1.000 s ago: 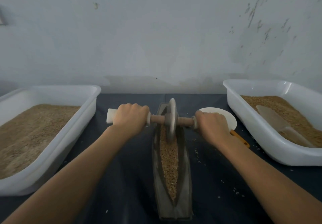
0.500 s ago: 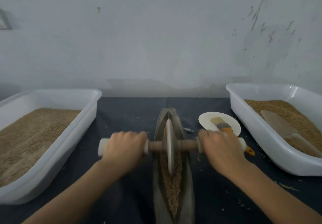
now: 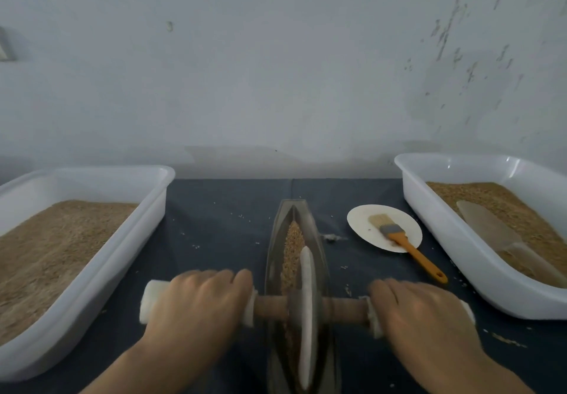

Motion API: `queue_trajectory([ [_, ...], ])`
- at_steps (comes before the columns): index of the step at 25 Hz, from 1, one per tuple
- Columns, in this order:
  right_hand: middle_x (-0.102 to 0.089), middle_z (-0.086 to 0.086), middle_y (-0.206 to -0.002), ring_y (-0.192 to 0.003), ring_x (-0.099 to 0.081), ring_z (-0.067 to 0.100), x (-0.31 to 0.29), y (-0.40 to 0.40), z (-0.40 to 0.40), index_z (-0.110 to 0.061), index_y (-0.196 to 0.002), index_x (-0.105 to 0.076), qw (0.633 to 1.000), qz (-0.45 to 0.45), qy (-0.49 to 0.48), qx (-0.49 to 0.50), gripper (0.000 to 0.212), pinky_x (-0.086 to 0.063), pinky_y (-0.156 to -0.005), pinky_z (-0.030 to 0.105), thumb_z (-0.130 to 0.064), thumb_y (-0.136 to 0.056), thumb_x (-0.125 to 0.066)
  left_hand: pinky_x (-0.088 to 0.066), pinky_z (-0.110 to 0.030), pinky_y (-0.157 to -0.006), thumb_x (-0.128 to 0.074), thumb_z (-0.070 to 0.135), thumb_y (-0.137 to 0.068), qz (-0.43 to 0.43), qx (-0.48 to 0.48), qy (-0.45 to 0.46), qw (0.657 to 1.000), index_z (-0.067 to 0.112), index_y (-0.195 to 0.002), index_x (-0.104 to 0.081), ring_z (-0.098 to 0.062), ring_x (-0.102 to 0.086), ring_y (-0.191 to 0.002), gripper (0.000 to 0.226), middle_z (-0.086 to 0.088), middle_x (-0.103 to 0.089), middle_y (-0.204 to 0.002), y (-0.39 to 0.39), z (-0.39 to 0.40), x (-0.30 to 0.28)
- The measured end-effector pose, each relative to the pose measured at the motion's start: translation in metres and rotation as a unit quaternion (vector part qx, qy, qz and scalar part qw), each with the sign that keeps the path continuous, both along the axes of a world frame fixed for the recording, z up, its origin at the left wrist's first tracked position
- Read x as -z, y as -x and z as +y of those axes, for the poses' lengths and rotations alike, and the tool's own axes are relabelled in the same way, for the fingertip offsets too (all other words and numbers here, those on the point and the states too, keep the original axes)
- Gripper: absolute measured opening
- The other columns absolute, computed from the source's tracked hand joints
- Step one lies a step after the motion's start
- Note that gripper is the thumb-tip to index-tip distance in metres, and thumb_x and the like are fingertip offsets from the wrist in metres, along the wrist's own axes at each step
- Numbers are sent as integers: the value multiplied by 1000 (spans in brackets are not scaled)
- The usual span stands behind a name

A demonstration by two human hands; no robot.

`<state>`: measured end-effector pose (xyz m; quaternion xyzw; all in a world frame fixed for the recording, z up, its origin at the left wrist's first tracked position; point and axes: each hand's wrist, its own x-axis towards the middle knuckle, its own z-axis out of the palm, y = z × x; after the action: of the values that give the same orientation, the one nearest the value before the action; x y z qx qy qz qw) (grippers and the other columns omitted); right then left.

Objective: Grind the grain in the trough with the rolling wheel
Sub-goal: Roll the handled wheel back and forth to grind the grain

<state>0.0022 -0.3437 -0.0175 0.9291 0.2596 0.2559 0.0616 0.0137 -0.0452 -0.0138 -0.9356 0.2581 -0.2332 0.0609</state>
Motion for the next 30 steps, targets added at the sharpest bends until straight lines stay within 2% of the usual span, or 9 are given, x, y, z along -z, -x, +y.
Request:
queue_trajectory([
  [5,-58,1,-63,-48,-52,15,-20,-68,24,-15,-76,-56,994,5,41,96,28,-36,-42,28,-14,-62,-81,-36,-25,-57,-63,40,-82,37,-132,29,990,33,-80,-38,-6,-46,-59,26,13,-47,-70,-68,-12,-4],
  [8,-63,0,-91,-74,-59,16,-33,-97,36,-17,-99,-50,989,20,57,133,15,-47,-62,28,-21,-88,-59,-47,-30,-67,-56,35,-88,49,-171,43,983,28,-87,-42,-12,-56,-70,15,9,-57,-83,-93,-17,-10],
  [12,-59,-5,-84,-65,-54,12,-17,-49,20,-23,-96,-50,991,75,38,107,23,-39,-56,26,-26,-81,-67,-32,-27,-62,-59,44,-82,107,-135,11,985,38,-85,-26,-8,-42,-67,33,15,-49,-81,-47,-5,-7],
  [15,-50,-3,-51,-38,-45,9,-9,-4,5,-24,-65,-56,999,44,11,11,46,-33,-38,23,-27,-31,-86,-14,-16,-48,-72,52,-52,42,-46,-9,998,39,-73,-30,-2,-33,-49,49,17,-33,-58,2,1,-5],
  [17,-48,-3,-46,-34,-43,9,-5,-3,2,-23,-59,-56,999,30,15,6,49,-33,-34,23,-23,-21,-86,-11,-16,-48,-72,50,-53,50,-57,-10,997,36,-71,-35,-2,-37,-48,43,17,-36,-59,3,0,-9],
  [20,-59,-1,-63,-48,-54,14,-12,-38,13,-19,-76,-57,995,54,30,73,38,-40,-41,27,-19,-50,-84,-34,-24,-62,-56,43,-84,78,-129,-6,988,37,-86,-31,-5,-47,-70,26,16,-49,-83,-34,-9,-5],
  [23,-63,0,-90,-72,-59,18,-23,-92,25,-18,-99,-50,991,25,61,115,19,-36,-55,28,-20,-84,-62,-45,-31,-68,-55,36,-89,54,-170,5,984,28,-89,-38,-16,-60,-79,18,7,-62,-93,-84,-15,-12],
  [28,-59,-3,-80,-63,-52,18,-22,-86,20,-20,-96,-49,988,75,39,126,20,-34,-55,30,-22,-83,-64,-37,-32,-62,-56,34,-87,51,-163,-19,985,27,-89,-36,-19,-60,-78,21,6,-62,-93,-71,-15,-17],
  [30,-57,-4,-68,-52,-50,16,-11,-42,8,-21,-83,-52,996,48,23,71,30,-34,-47,30,-20,-65,-77,-30,-28,-57,-62,39,-81,57,-146,-20,987,33,-85,-30,-12,-49,-66,33,11,-55,-83,-33,-6,-5],
])
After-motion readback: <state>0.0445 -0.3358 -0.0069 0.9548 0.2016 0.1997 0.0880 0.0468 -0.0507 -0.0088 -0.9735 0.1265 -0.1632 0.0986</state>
